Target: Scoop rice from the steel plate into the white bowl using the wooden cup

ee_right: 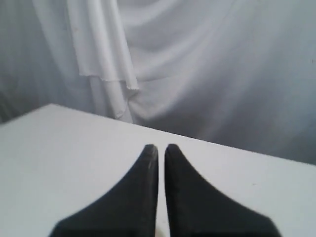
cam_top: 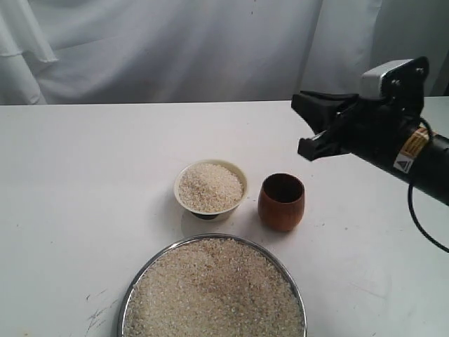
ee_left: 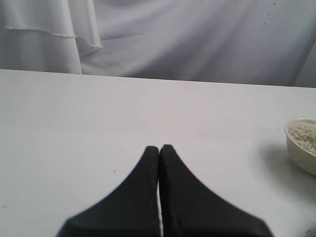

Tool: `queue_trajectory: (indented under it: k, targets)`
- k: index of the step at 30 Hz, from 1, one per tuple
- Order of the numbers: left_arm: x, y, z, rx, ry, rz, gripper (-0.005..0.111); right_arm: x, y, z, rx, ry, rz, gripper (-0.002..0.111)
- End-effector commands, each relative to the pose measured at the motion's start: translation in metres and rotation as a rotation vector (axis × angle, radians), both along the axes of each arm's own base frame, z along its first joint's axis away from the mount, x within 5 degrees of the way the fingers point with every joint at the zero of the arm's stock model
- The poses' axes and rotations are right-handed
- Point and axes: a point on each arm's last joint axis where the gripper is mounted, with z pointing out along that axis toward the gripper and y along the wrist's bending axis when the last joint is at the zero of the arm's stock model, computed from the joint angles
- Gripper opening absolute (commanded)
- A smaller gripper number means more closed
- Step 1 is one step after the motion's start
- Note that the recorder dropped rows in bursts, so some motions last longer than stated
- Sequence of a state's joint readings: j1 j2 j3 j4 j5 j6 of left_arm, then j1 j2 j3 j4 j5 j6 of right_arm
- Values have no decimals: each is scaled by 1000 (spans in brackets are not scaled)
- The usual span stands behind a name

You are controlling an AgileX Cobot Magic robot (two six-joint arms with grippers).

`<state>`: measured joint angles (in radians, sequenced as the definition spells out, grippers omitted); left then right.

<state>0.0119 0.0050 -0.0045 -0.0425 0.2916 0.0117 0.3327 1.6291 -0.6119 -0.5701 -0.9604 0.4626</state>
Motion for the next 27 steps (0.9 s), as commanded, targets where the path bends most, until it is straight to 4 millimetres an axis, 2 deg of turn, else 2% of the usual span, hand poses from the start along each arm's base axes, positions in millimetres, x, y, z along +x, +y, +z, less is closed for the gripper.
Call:
queue_trajectory:
  k: [1,6,12,17,19,20,24,26,27]
  targets:
    - [0,0,-1,-4,-7,-1,0,-13,-20,22,285,215,-175,0]
    - [0,0,-1,-4,-7,-1,0,-18,-43,32,243,284,-410,0]
    - [0,0,-1,-4,-7,-1,0,-24,-52,24,193,437,-518,0]
    - [0,0,-1,-4,-7,-1,0,-23,-52,31,79,292,-489,0]
    - [0,0,-1,-4,-7,-1,0,-28,-51,40,45,232,-469,0]
    - [0,0,-1,-4,-7,-1,0,-35,-53,54,-9,139,-453,0]
    - [0,0,-1,-4,-7,-1,0,-57,-61,82,-88,-5,-443,0]
    - [0,0,-1,-4,-7,-1,0,-69,-71,95,-116,-42,-466,0]
    - [0,0,-1,-4,-7,-1,0,-83,-84,104,-127,-31,-508,0]
